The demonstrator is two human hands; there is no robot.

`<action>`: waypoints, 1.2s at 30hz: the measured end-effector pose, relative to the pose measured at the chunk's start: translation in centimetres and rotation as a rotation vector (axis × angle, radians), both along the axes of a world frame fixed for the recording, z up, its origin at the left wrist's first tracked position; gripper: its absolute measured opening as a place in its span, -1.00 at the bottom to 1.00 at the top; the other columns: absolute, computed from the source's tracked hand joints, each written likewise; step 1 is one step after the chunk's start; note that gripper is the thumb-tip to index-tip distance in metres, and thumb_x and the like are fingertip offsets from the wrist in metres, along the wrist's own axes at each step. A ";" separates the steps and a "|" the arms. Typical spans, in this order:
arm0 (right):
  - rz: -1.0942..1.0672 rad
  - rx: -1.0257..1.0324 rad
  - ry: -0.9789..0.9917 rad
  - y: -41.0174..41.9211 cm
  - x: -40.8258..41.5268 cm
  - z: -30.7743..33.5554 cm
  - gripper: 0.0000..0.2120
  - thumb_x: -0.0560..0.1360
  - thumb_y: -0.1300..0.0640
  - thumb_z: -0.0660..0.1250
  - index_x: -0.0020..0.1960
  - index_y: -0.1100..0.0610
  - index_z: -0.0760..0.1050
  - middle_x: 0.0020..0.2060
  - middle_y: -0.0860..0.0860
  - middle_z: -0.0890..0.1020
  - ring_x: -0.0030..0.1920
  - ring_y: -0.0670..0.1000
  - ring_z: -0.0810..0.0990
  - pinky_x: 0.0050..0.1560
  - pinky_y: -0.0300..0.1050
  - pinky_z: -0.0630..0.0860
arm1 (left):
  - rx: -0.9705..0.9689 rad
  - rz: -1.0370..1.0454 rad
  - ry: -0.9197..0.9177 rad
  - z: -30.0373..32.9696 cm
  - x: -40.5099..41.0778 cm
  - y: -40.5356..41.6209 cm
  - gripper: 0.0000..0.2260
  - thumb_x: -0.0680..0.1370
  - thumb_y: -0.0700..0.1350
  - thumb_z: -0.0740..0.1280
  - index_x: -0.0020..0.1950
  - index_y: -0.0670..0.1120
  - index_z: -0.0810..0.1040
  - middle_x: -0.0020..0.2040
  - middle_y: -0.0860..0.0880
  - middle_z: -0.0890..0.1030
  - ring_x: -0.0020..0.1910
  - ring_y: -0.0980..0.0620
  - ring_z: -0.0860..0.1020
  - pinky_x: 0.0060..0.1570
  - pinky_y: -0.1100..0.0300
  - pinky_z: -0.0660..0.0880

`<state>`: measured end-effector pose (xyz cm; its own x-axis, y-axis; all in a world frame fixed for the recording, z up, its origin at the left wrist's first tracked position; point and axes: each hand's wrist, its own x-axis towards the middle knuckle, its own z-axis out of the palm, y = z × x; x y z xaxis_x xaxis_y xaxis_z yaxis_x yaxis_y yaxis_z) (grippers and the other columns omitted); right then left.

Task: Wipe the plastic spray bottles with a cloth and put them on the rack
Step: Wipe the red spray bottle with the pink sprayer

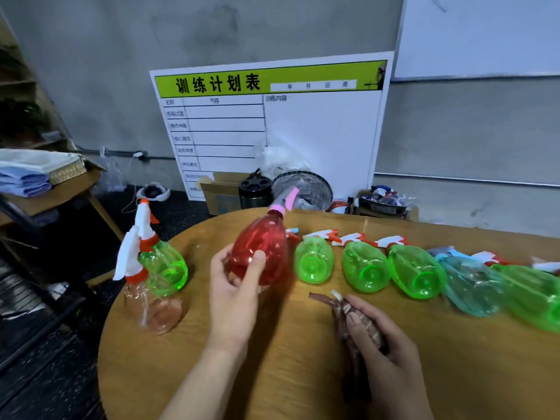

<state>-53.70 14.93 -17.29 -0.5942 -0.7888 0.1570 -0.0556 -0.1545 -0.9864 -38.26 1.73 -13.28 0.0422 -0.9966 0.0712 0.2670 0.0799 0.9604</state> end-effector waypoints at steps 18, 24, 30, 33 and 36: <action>-0.088 -0.051 -0.153 11.3 -5.7 -0.2 -0.82 0.61 0.19 0.36 0.06 0.01 0.73 0.01 0.09 0.76 0.04 0.08 0.73 0.03 -0.12 0.62 | 0.177 -0.660 0.047 -4.5 -7.9 16.0 -0.37 0.38 0.15 0.58 0.37 0.07 0.43 0.20 -0.04 0.72 0.21 -0.12 0.70 0.17 -0.26 0.65; -0.118 -0.079 0.175 10.5 -7.2 0.9 -0.81 0.63 0.11 0.39 0.20 0.02 0.71 0.07 -0.06 0.74 0.13 0.00 0.70 0.17 -0.05 0.59 | 0.092 -0.733 -0.016 -5.6 -7.6 15.2 -0.43 0.41 0.23 0.49 0.42 0.42 0.51 0.43 0.19 0.60 0.41 0.08 0.59 0.34 -0.23 0.56; -0.186 -0.031 0.400 9.0 -7.3 0.1 -0.77 0.70 0.07 0.30 0.25 -0.09 0.68 -0.03 -0.13 0.65 0.05 0.01 0.63 0.08 -0.17 0.52 | -0.066 -0.749 -0.131 -5.6 -8.4 15.8 -0.68 0.56 0.13 0.33 0.24 0.50 0.60 0.32 0.41 0.60 0.36 0.37 0.52 0.20 0.42 0.52; -0.236 0.044 0.642 9.0 -6.7 0.1 -0.72 0.70 -0.06 0.23 0.30 -0.13 0.66 -0.10 -0.17 0.50 -0.01 -0.12 0.55 -0.04 -0.40 0.42 | -0.084 -0.708 -0.104 -6.0 -8.8 15.7 -0.64 0.59 0.32 0.27 0.38 0.40 0.57 0.43 0.21 0.59 0.48 0.17 0.50 0.44 0.04 0.48; -0.165 -0.026 0.840 9.4 -5.9 -0.2 -0.72 0.68 -0.04 0.28 0.30 -0.07 0.67 -0.10 -0.14 0.42 -0.11 -0.18 0.52 -0.12 -0.40 0.41 | -0.023 -0.736 -0.043 -6.2 -8.5 15.2 -0.41 0.57 0.50 0.17 0.50 0.26 0.52 0.51 0.00 0.55 0.56 -0.04 0.44 0.57 -0.26 0.28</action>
<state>-59.56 24.34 -17.46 -0.3792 -0.6923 0.6140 -0.7906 -0.1024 -0.6037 -46.75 16.96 -19.47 -0.6399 -0.7644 0.0787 0.2216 -0.0856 0.9714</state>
